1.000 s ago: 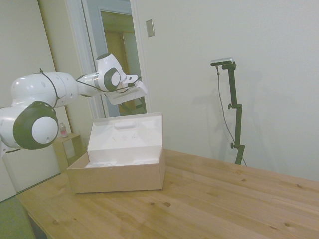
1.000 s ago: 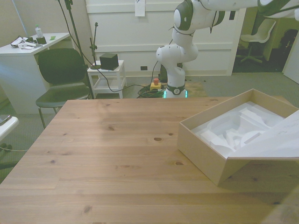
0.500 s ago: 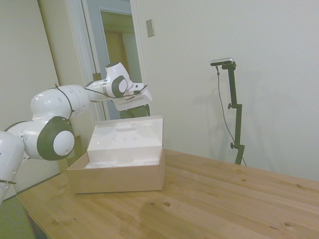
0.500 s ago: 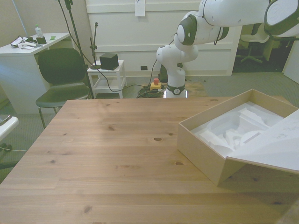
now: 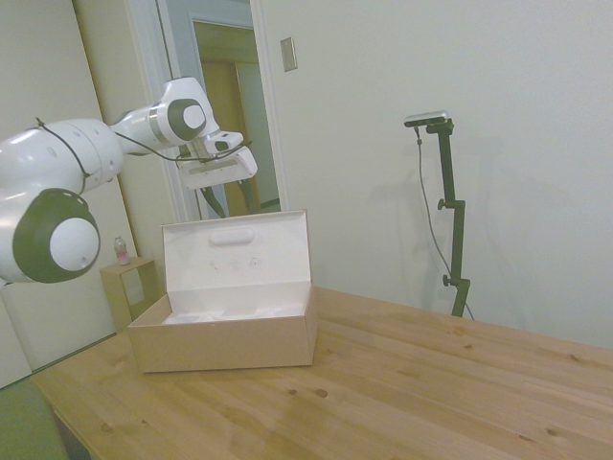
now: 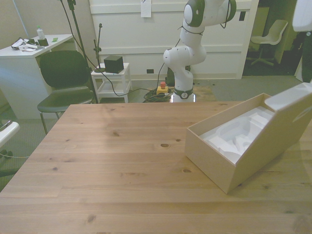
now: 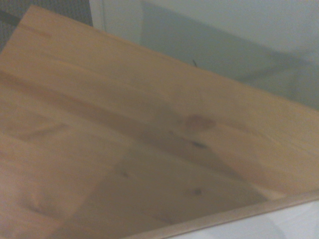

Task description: Close the box

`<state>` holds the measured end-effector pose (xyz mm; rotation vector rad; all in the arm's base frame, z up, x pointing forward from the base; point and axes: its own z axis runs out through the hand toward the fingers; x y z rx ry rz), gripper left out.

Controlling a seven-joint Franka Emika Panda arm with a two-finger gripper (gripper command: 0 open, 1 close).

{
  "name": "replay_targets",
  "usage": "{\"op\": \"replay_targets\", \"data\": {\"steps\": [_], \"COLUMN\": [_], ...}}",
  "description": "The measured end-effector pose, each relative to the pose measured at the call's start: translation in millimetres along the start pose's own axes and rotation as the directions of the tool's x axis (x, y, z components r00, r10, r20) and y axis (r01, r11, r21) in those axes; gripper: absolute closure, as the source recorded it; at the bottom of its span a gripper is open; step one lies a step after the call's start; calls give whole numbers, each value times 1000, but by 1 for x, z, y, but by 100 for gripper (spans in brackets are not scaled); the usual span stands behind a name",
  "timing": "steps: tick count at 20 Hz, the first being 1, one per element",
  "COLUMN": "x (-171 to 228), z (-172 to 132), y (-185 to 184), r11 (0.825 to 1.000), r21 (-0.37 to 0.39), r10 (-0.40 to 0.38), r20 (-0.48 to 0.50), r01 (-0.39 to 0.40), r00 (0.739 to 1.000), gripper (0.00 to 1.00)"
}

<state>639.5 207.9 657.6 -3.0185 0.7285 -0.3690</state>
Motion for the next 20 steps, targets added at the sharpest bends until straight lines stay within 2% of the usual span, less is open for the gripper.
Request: {"op": "replay_targets", "data": {"steps": [3,5,8,12,13,15,16,20], "x": [-13,-24,-42,-67,-75,-98,-131,-217], "z": [-4,0,24,72,83,92,80,38], "y": [26,47,72,95,98,96,79,59], "r11": [997,989,967,939,936,943,960,985], "r21": [-73,-143,-253,-344,-351,-332,-278,-161], "r10": [34,60,95,120,118,83,41,-34], "r20": [61,118,202,270,279,276,234,116], "r01": [-29,-42,-42,-21,-14,14,27,53], "r00": [998,991,975,955,953,957,971,993], "gripper": [0,0,0,0,0,0,0,0]}}
